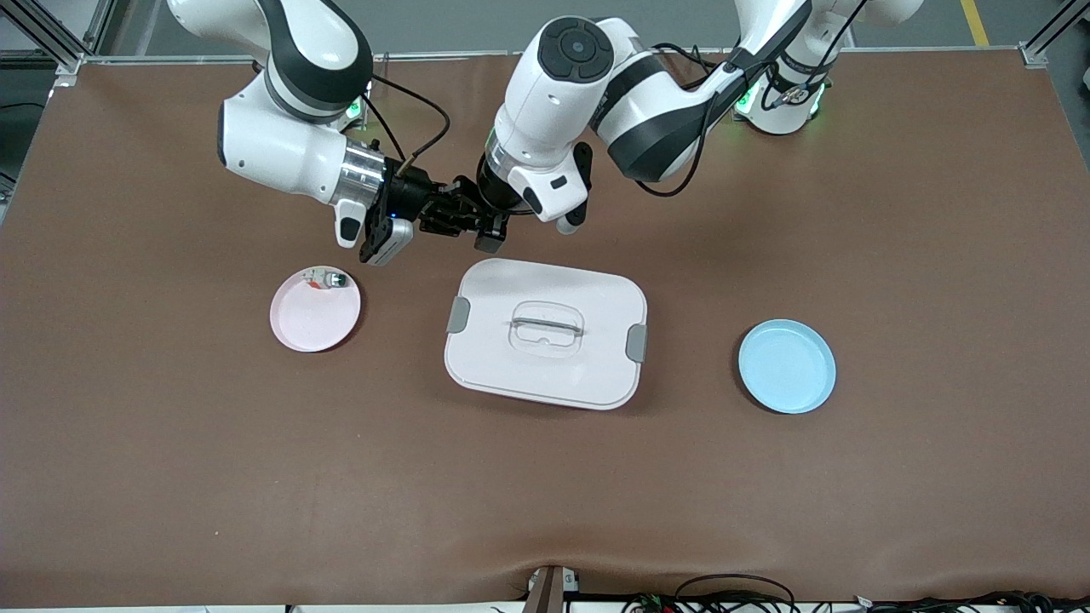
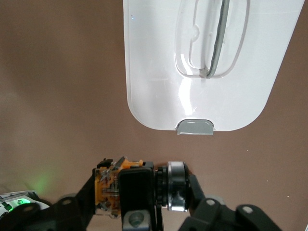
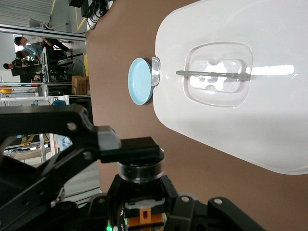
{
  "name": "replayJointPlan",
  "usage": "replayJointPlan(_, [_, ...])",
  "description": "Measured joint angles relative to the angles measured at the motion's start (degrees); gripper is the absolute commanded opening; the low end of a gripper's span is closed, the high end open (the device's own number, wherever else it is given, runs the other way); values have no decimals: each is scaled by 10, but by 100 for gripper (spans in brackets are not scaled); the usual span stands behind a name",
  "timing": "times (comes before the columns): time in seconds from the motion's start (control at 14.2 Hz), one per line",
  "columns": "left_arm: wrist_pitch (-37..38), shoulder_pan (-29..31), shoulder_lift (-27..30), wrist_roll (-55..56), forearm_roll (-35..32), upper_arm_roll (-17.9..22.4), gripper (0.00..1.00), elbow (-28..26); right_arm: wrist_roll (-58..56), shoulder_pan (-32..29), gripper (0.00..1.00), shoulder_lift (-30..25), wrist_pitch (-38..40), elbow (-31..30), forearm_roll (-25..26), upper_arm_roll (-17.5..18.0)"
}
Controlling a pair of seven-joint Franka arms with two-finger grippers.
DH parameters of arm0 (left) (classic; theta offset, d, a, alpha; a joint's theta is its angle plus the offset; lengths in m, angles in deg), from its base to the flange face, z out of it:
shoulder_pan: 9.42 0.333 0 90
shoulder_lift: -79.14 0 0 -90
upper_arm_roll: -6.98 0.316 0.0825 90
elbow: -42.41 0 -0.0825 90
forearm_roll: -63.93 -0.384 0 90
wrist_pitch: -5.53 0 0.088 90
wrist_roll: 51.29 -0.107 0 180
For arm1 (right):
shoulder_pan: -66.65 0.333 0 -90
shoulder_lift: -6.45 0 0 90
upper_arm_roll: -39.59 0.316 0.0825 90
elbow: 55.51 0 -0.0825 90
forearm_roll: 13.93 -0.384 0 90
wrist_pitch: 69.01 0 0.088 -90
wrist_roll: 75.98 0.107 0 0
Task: Transfer orange switch to right arm and place
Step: 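Close the right gripper on the switch and open the left gripper, then carry the switch to the white plate while the left gripper withdraws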
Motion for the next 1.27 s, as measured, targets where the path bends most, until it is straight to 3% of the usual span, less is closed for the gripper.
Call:
replayJointPlan(0.28, [30,3,1,0,0,0,100,11,-18,0,0,11,0,14,5,0])
replayJointPlan(0.42, [55,14,10,-14,0,3,100,20,-80,-1,0,21,-2,23,49,-3])
replayJointPlan(0.63, [91,42,38,-90,-5,7,100,26,-173,-17,0,38,0,28,155,-10])
replayJointPlan(0.91, [150,82,73,-218,-44,9,100,26,-228,-53,0,49,17,29,374,-14])
replayJointPlan(1.27, [250,167,102,-451,-47,12,100,26,-379,-117,0,64,59,28,539,-16])
